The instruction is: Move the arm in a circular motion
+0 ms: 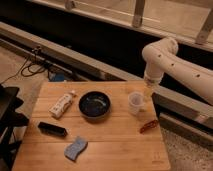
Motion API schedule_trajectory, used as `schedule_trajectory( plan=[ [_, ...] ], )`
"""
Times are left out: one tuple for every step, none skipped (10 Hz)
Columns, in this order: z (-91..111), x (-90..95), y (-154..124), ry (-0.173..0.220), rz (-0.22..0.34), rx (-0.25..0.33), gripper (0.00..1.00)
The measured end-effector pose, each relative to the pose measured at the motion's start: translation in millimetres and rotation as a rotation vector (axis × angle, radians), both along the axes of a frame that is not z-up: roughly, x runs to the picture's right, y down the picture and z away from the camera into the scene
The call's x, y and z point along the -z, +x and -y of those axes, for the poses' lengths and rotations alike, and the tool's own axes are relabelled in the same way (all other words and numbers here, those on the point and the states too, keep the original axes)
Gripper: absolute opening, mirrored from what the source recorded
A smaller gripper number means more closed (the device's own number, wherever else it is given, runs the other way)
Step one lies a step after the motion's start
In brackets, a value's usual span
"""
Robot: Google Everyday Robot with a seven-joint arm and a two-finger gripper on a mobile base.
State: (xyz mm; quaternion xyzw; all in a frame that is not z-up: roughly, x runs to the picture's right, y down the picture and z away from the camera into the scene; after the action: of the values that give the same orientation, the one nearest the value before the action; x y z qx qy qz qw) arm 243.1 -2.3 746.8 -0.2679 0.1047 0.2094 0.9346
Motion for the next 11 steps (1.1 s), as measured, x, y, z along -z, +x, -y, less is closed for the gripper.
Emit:
schedule_trajectory(
  plan=[
    [11,-7.0,1,0.007,0.007,0.01,0.8],
    [23,-14.8,-3,0.016,0.022,0.028,0.8],
    [33,-20.9,-12,0.024,0.041,0.047,0.8],
    [43,-26.8,-29,0.032,0.068,0.077,0.8],
    [48,-30.0,-48,0.034,0.092,0.104,0.8],
    [52,-32.1,-71,0.041,0.124,0.132,0.8],
    [54,-32.8,-94,0.048,0.156,0.16,0.8],
    [53,-30.6,-124,0.057,0.2,0.201,0.8],
    [49,-26.9,-142,0.06,0.229,0.226,0.8],
    [41,-19.5,-167,0.06,0.266,0.26,0.8],
    [30,-10.4,-189,0.057,0.298,0.288,0.8]
  ],
)
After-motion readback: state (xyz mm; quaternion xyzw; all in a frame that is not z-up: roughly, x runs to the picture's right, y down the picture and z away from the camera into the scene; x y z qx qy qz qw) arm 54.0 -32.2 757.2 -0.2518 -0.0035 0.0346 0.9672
